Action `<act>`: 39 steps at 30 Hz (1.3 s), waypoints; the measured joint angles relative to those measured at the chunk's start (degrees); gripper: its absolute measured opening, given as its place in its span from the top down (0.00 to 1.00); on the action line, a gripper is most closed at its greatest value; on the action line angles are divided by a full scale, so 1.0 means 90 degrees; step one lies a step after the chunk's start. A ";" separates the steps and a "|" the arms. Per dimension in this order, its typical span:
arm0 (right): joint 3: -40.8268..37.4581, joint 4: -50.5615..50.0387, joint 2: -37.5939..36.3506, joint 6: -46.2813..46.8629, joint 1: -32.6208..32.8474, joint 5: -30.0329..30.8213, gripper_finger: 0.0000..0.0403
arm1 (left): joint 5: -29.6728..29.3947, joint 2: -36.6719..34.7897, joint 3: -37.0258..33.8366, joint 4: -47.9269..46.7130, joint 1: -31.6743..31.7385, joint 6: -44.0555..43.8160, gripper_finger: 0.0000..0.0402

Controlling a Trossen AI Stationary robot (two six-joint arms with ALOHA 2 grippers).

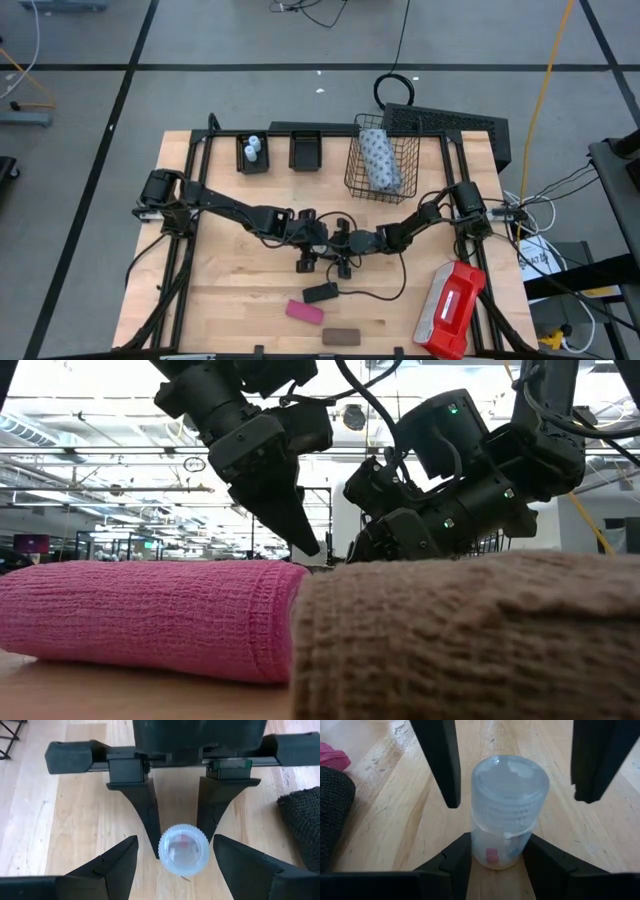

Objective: Pick & place medical supplies in basket/bin
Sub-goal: Put the white pill bottle into the left black basket

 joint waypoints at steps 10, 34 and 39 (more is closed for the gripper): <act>0.0000 0.0012 0.0000 0.0000 0.0000 -0.0002 0.63 | -0.0004 0.0000 0.0000 -0.0030 0.0007 0.0000 0.33; 0.0000 0.0016 0.0000 0.0000 0.0002 -0.0002 0.63 | -0.0017 0.0000 0.0000 -0.0073 -0.0012 -0.0050 0.34; 0.0000 0.0015 0.0000 0.0000 0.0000 -0.0002 0.62 | -0.0014 0.0000 0.0000 -0.0064 -0.0012 -0.0056 0.44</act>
